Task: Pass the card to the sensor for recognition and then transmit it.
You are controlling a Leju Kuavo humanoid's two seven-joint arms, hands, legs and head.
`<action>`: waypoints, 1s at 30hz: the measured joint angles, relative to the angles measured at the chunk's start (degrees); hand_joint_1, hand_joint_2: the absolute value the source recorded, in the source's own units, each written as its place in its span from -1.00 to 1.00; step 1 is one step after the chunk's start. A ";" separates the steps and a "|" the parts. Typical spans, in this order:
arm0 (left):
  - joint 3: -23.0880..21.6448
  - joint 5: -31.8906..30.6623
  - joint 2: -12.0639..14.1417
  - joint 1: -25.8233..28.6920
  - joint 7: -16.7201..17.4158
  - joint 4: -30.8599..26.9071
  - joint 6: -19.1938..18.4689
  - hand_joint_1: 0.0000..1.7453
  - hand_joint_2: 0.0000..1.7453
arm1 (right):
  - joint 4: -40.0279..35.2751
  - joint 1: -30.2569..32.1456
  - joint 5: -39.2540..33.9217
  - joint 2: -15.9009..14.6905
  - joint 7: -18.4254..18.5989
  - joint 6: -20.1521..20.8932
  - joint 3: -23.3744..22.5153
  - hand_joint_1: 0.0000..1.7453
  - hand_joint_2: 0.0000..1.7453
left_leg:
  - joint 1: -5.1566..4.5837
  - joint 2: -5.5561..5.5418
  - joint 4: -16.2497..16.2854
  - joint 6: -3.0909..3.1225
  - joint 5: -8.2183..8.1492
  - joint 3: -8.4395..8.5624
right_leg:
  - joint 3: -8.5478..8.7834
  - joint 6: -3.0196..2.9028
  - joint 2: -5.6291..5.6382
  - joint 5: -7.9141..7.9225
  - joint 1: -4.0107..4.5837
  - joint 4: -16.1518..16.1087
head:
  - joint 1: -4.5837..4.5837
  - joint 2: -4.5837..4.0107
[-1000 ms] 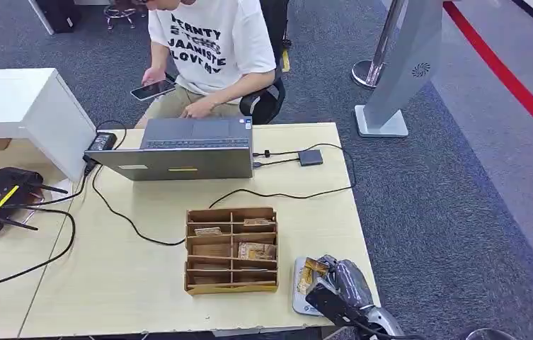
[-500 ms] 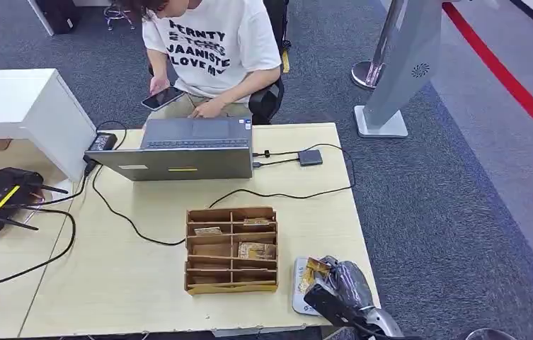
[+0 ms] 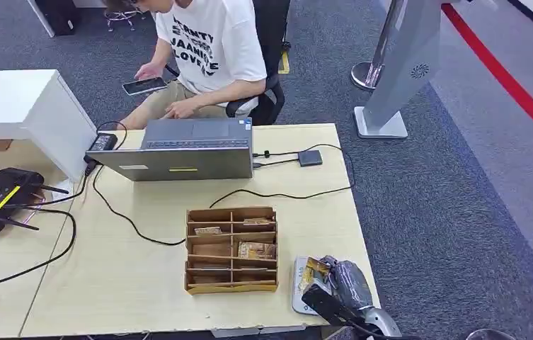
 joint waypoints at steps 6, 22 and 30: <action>0.00 -0.02 0.00 0.00 0.00 0.00 -0.02 -1.00 -1.00 | 0.15 -0.06 0.00 0.02 0.00 0.02 0.00 1.00 1.00 | 0.00 0.00 0.00 0.00 0.00 0.04 | 0.04 0.00 0.00 0.00 0.00 0.00 | -0.02 0.00; 0.00 -0.09 -0.02 0.00 0.00 0.00 -0.09 -1.00 -1.00 | 0.39 -0.14 0.00 0.04 0.00 0.09 -0.02 1.00 1.00 | 0.00 0.00 0.00 0.00 0.00 0.09 | 0.09 0.00 0.00 0.00 0.00 0.00 | 0.00 0.00; 0.00 -0.04 -0.02 -0.09 0.28 0.00 -0.33 -1.00 -1.00 | 0.42 -0.16 0.00 0.07 0.02 0.09 -0.04 1.00 1.00 | 0.00 0.00 0.00 0.00 0.00 0.11 | 0.10 0.00 0.00 0.00 0.00 0.00 | 0.00 0.00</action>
